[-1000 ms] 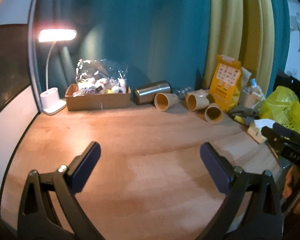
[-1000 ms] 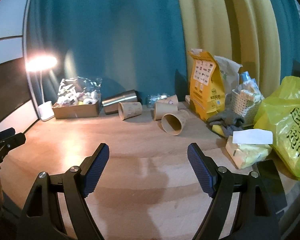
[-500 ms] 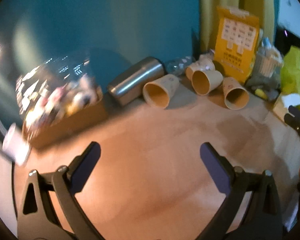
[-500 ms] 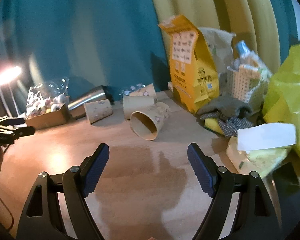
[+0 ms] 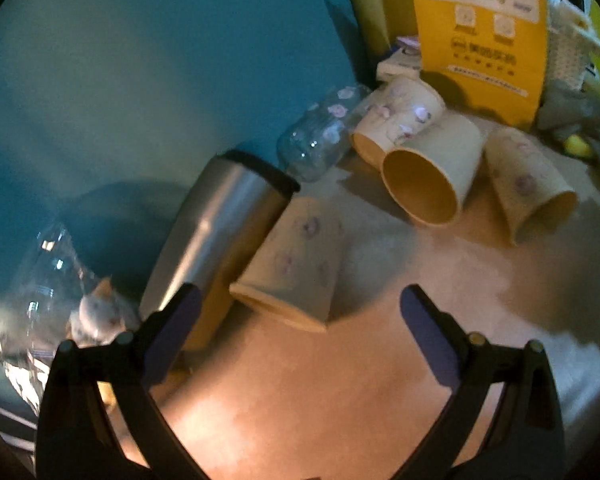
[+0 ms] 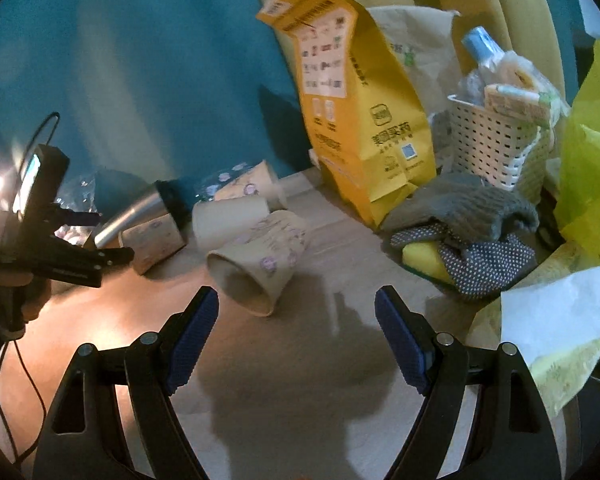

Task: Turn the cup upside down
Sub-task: 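Move the left tool toward the printed paper cup lying beside the thermos, then close the left gripper around the printed paper cup's body, then lift the cup with the left gripper and carry it toward the right tool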

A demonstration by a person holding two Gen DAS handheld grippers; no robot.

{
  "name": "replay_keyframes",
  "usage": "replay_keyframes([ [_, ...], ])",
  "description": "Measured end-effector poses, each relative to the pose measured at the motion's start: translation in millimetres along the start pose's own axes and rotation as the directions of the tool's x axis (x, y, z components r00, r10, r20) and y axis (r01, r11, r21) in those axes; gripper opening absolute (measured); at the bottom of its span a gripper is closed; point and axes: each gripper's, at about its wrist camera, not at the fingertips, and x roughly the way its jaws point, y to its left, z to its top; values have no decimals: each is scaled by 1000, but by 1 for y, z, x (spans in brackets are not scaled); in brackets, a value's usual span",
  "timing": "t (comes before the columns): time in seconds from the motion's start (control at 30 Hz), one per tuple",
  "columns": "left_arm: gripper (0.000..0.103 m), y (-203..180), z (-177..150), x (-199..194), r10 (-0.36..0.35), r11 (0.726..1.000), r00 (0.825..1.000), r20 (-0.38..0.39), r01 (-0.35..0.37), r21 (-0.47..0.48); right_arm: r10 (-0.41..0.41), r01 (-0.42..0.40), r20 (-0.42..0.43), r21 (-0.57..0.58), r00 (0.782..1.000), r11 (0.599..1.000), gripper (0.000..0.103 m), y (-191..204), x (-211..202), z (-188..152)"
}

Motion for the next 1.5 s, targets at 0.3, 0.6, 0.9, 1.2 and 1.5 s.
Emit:
replay_keyframes([
  [0.3, 98, -3, 21, 52, 26, 998, 994, -108, -19, 65, 3, -3, -1, 43, 1000, 999, 83, -15, 8, 7],
  [0.6, 68, 4, 18, 53, -29, 999, 987, -157, 33, 24, 5, -5, -4, 56, 1000, 998, 83, -16, 2, 6],
  [0.9, 68, 0, -24, -18, -112, 991, 987, -116, 102, -90, 44, -43, -6, 60, 999, 997, 83, 0, -30, -1],
  [1.2, 68, -30, -94, -98, -181, 941, 981, -65, 153, -302, 119, -118, -31, 28, 992, 993, 83, 25, -78, -28],
  [1.5, 68, -59, -189, -154, -291, 798, 956, -27, 227, -558, 200, -199, -126, 19, 972, 980, 83, 48, -115, -69],
])
